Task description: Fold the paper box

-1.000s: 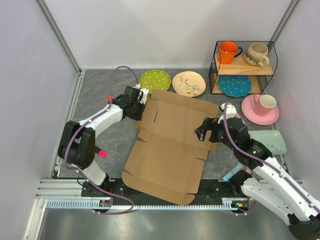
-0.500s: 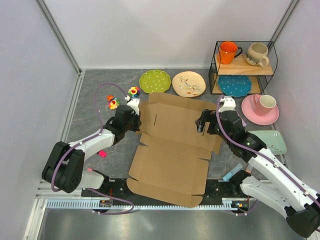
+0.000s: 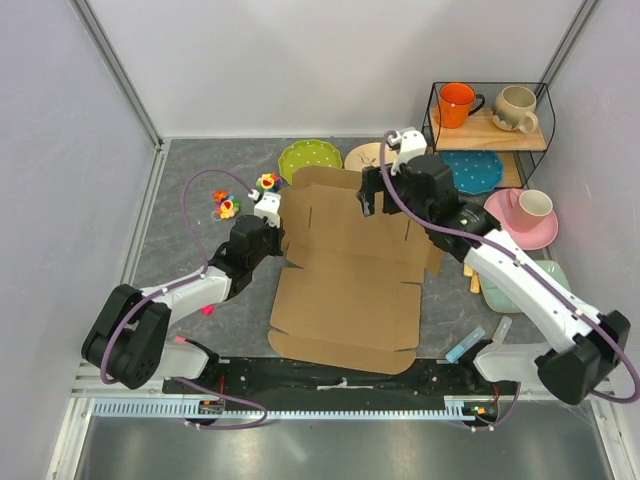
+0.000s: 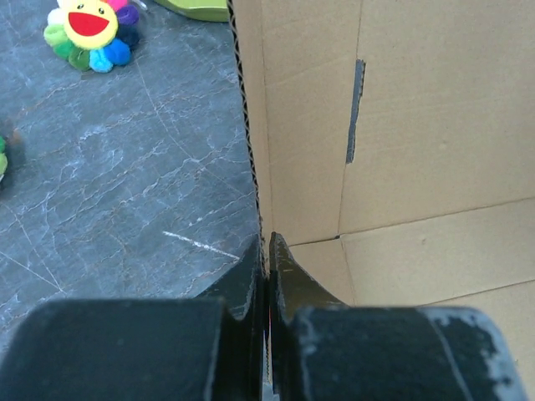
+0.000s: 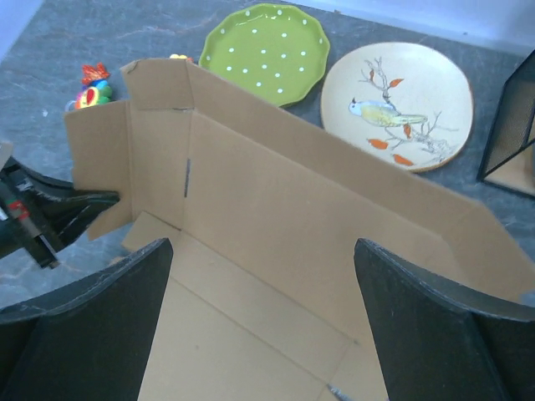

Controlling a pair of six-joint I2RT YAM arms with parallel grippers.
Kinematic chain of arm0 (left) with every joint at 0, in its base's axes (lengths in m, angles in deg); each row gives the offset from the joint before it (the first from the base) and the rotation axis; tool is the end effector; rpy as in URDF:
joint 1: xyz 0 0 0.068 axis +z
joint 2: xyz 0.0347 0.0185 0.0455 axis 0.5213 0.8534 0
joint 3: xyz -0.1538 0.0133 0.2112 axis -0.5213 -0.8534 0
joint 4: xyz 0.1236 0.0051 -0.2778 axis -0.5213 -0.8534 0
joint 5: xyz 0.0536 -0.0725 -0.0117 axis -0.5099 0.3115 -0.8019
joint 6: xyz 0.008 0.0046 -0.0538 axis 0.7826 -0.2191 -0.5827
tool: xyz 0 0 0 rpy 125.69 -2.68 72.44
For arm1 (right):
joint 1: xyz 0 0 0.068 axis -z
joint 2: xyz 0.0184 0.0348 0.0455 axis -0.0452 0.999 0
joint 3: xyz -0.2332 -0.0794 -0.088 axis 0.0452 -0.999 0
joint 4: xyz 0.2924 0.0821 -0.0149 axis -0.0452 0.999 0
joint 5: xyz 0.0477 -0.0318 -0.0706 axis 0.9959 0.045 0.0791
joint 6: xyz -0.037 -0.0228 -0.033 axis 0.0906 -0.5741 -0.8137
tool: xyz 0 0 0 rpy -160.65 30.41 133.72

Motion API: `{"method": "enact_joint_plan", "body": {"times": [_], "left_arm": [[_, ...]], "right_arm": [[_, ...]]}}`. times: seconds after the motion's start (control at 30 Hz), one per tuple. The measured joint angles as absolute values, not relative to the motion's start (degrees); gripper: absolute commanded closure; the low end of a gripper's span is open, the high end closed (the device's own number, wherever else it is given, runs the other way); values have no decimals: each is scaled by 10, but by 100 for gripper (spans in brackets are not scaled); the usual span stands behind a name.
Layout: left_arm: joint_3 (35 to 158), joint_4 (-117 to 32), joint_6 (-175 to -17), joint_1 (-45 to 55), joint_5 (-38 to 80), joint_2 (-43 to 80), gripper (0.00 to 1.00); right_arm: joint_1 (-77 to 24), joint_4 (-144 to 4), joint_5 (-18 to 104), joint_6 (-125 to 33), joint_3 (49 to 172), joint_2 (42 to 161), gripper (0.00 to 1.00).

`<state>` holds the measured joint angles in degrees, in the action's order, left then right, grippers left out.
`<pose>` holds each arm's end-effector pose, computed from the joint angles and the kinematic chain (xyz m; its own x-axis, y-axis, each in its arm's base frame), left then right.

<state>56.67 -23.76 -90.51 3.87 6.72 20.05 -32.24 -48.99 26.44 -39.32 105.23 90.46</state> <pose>0.2782 -0.1409 0.1531 -0.3987 0.0798 -0.9136 0.3312 0.9415 -0.0623 0.2708 0.1817 0.3710 -0.3989 0.0017 -0.9170 -0.3645 0.9173 0.1602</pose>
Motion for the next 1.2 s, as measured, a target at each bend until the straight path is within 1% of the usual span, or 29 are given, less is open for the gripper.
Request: {"method": "enact_joint_plan", "body": {"times": [0.1, 0.2, 0.63, 0.83, 1.07, 1.13, 1.2], "left_arm": [[563, -226, -893, 34, 69, 200, 98], [565, -226, -882, 31, 79, 200, 98], [619, -336, -831, 24, 132, 209, 98], [624, -363, -819, 24, 139, 214, 98], [623, -370, -806, 24, 138, 212, 98], [623, -371, -803, 24, 134, 212, 98], [623, -373, -800, 24, 127, 211, 98]], "right_arm": [[-329, -493, 251, -430, 1084, 947, 2], [-333, -508, 245, -469, 1089, 972, 2], [-336, -597, 243, -619, 1089, 1067, 2], [-336, -633, 252, -659, 1089, 1114, 2], [-321, -657, 280, -671, 1092, 1156, 2], [-313, -657, 289, -671, 1092, 1163, 5], [-304, -658, 300, -671, 1092, 1164, 10]]}}
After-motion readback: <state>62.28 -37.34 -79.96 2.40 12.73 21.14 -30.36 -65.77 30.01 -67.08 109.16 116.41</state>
